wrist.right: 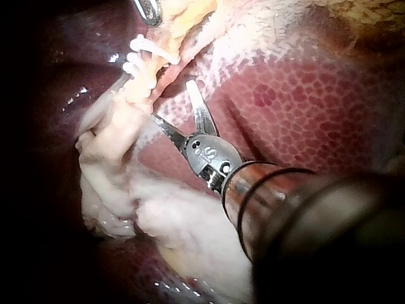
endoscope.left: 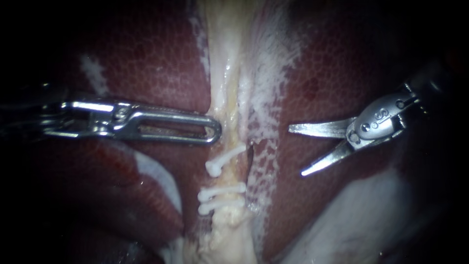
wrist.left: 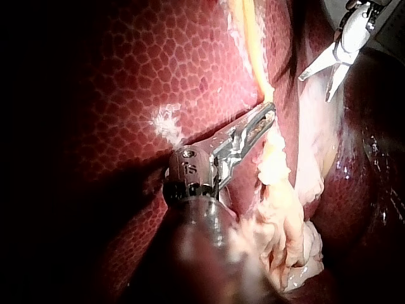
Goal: Go to the cutting position left tube
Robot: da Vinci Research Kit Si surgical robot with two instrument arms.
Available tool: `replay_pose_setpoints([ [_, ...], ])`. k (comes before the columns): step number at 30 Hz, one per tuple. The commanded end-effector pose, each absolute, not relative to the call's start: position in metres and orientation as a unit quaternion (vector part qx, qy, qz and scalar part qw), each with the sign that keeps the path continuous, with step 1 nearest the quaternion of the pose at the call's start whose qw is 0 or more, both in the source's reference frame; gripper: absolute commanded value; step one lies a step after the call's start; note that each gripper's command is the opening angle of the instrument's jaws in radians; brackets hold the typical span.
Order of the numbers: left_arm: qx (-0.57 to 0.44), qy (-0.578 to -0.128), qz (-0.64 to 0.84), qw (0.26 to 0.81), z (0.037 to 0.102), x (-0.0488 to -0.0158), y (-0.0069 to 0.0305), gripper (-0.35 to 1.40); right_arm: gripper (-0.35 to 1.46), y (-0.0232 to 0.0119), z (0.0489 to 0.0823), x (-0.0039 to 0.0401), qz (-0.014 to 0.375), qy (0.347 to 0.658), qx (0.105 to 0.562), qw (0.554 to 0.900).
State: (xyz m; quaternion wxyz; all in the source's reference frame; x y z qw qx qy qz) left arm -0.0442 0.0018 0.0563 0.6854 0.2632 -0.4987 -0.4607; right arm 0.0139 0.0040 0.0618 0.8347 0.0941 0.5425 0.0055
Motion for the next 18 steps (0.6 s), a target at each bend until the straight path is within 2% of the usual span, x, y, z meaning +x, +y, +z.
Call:
replay_pose_setpoints([
  [1, 0.263, -0.499, -0.461, 0.685, 0.0562, -0.0442, 0.0018, -0.35, 1.42, 0.004, 0.0618, 0.0139, 0.005, 0.542, 0.094, 0.835],
  [6, 0.263, -0.499, -0.461, 0.685, 0.0562, -0.0441, 0.0017, -0.35, 1.42, 0.0038, 0.0619, 0.0139, 0.005, 0.543, 0.093, 0.835],
  [9, 0.264, -0.499, -0.46, 0.685, 0.0562, -0.044, 0.0017, -0.35, 1.42, 0.0034, 0.0622, 0.014, 0.019, 0.543, 0.103, 0.833],
  [11, 0.264, -0.499, -0.46, 0.685, 0.0561, -0.0438, 0.0017, -0.35, 1.42, 0.0027, 0.0626, 0.014, 0.031, 0.538, 0.121, 0.833],
  [18, 0.267, -0.498, -0.461, 0.684, 0.0544, -0.0432, 0.0016, -0.35, 1.4, 0.0004, 0.0643, 0.0153, 0.033, 0.53, 0.159, 0.832],
])
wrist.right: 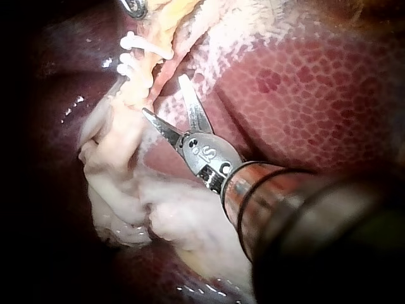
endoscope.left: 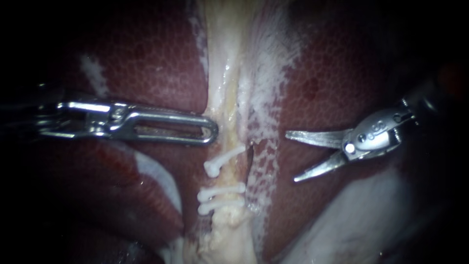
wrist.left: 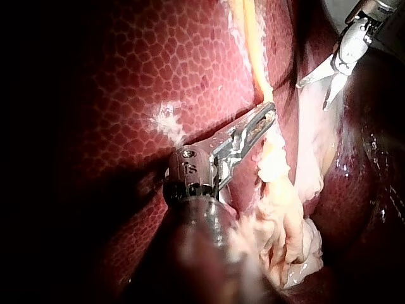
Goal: Go to the cutting position left tube
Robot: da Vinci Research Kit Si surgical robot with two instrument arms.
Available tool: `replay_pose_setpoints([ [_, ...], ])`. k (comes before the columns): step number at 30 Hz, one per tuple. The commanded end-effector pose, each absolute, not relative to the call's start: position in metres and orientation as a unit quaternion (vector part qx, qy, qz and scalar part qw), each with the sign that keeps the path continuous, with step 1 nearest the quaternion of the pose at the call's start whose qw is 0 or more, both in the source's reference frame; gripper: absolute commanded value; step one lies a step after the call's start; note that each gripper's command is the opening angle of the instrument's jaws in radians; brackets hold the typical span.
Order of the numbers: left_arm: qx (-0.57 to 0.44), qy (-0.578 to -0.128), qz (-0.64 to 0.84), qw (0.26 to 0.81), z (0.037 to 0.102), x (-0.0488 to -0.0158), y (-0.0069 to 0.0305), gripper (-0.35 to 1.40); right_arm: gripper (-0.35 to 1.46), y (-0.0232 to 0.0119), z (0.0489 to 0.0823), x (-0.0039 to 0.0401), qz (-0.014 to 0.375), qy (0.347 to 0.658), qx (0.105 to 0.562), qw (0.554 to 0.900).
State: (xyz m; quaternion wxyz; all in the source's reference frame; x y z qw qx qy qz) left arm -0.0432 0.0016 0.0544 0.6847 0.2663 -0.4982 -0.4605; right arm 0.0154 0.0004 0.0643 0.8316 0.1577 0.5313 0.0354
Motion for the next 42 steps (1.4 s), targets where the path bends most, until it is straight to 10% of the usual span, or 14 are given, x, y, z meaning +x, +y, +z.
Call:
replay_pose_setpoints([
  [1, 0.267, -0.498, -0.462, 0.684, 0.054, -0.043, 0.0017, -0.35, 1.4, 0.0001, 0.0645, 0.0156, 0.035, 0.53, 0.165, 0.831],
  [42, 0.251, -0.512, -0.471, 0.673, 0.0472, -0.0389, 0.0028, -0.35, 1.29, -0.0023, 0.0649, 0.0249, 0.077, 0.517, 0.286, 0.803],
])
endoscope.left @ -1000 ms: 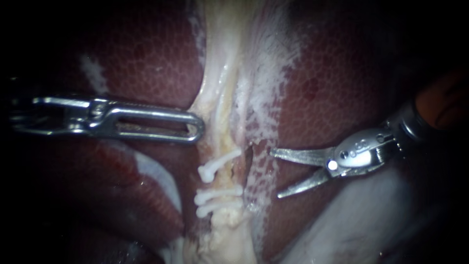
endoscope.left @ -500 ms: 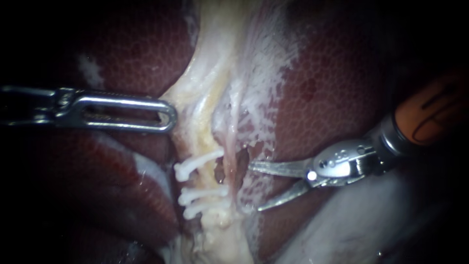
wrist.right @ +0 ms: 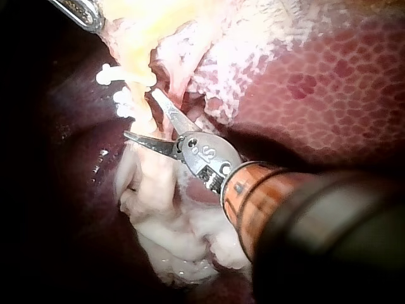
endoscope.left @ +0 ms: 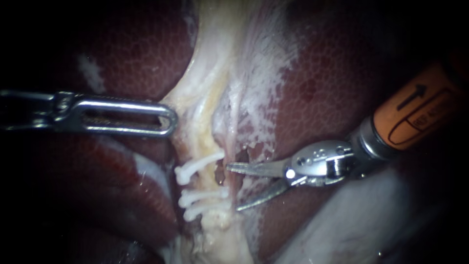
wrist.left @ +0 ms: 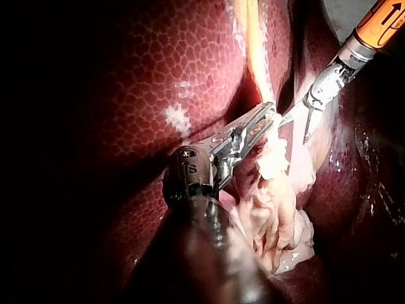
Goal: Go to the cutting position left tube
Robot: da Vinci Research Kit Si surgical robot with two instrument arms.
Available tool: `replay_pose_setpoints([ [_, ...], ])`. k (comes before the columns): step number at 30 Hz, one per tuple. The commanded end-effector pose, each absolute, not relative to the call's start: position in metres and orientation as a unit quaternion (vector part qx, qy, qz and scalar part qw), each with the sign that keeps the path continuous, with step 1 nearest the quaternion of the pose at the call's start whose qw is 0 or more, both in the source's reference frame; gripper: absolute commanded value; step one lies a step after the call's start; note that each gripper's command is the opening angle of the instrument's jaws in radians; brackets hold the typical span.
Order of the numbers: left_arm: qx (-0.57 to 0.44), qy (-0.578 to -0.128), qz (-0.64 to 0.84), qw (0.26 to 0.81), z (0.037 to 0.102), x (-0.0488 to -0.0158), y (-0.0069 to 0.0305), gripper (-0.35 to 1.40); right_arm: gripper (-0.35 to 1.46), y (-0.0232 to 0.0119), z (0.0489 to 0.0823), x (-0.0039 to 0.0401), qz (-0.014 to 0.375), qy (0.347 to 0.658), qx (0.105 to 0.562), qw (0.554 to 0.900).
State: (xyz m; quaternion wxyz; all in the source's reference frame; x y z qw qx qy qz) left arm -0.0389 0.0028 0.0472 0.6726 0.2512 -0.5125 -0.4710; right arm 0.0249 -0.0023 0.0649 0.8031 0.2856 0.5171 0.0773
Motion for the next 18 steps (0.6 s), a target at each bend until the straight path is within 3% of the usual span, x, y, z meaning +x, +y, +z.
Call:
replay_pose_setpoints([
  [1, 0.251, -0.512, -0.471, 0.673, 0.0471, -0.039, 0.0028, -0.35, 1.29, -0.0024, 0.0649, 0.0251, 0.077, 0.517, 0.289, 0.802],
  [18, 0.249, -0.512, -0.472, 0.673, 0.047, -0.0392, 0.0025, -0.35, 1.29, -0.0025, 0.0652, 0.0273, 0.075, 0.518, 0.297, 0.799],
])
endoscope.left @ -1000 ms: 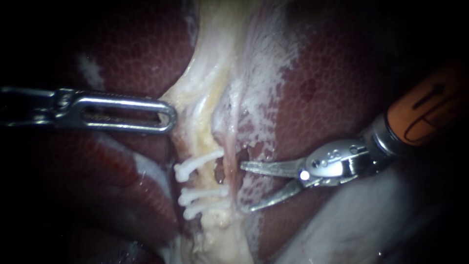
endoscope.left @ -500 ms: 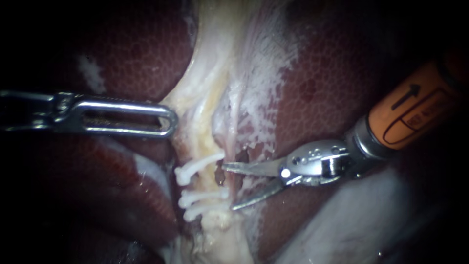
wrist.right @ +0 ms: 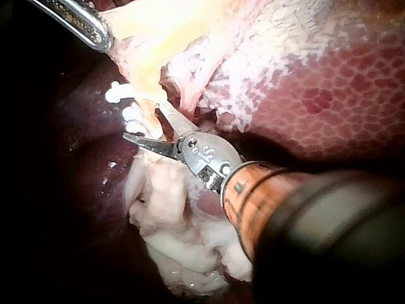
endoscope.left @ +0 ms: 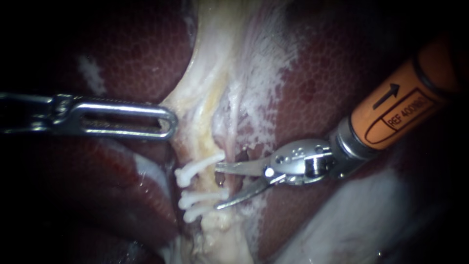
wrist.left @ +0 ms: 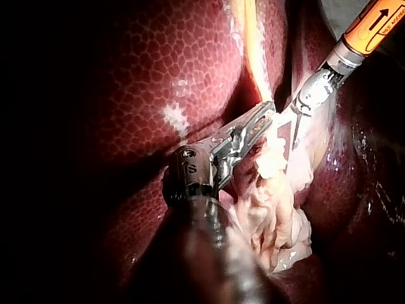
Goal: Go to the cutting position left tube
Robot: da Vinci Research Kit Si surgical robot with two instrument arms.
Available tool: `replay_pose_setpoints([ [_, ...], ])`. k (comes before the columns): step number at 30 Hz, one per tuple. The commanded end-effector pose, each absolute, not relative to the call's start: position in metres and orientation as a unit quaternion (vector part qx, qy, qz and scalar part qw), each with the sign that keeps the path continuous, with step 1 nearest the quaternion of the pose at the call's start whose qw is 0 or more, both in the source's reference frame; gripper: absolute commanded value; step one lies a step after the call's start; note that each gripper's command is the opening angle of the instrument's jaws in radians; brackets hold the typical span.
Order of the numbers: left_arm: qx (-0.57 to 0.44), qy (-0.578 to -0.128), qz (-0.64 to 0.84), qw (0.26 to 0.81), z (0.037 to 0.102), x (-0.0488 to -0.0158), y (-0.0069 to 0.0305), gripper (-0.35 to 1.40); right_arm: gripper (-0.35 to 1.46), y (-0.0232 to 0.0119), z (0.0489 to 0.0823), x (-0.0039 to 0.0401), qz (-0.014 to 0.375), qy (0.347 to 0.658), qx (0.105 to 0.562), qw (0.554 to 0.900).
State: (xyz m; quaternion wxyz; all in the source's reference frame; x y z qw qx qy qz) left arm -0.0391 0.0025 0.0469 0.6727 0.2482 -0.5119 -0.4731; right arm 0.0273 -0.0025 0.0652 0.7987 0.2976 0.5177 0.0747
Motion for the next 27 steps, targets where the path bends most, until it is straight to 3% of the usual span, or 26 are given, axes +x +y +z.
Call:
replay_pose_setpoints([
  [1, 0.249, -0.512, -0.472, 0.673, 0.047, -0.0392, 0.0025, -0.35, 1.29, -0.0025, 0.0652, 0.0274, 0.074, 0.518, 0.298, 0.798],
  [27, 0.249, -0.512, -0.472, 0.673, 0.0473, -0.0393, 0.0025, -0.35, 1.23, -0.0032, 0.0656, 0.0306, 0.071, 0.545, 0.352, 0.758],
])
